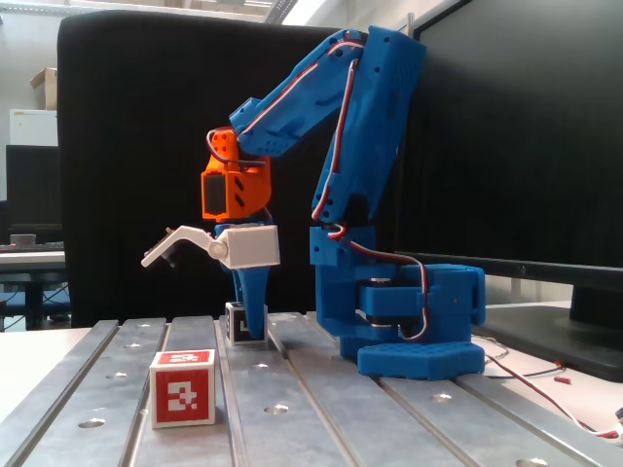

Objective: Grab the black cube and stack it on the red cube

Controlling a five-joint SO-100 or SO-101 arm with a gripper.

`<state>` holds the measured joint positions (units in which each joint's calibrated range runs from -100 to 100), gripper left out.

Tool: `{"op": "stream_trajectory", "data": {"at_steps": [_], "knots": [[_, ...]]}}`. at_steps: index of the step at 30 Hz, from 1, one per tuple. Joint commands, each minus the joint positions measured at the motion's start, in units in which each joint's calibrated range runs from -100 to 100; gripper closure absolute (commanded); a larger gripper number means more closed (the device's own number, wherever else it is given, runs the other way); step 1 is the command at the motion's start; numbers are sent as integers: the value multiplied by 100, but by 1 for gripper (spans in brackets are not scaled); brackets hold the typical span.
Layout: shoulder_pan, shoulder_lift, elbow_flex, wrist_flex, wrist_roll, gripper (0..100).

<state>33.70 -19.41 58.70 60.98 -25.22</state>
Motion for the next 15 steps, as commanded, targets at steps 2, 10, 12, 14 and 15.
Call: {"op": "stream_trajectory", "data": {"at_steps": [2,10,12,14,15], "knots": [[22,-39,-40,-14,2,79],[22,-64,-94,-14,2,86],[22,-56,-94,-23,2,86],[22,-39,-94,-23,2,86],[29,-39,-94,-23,2,86]]}}
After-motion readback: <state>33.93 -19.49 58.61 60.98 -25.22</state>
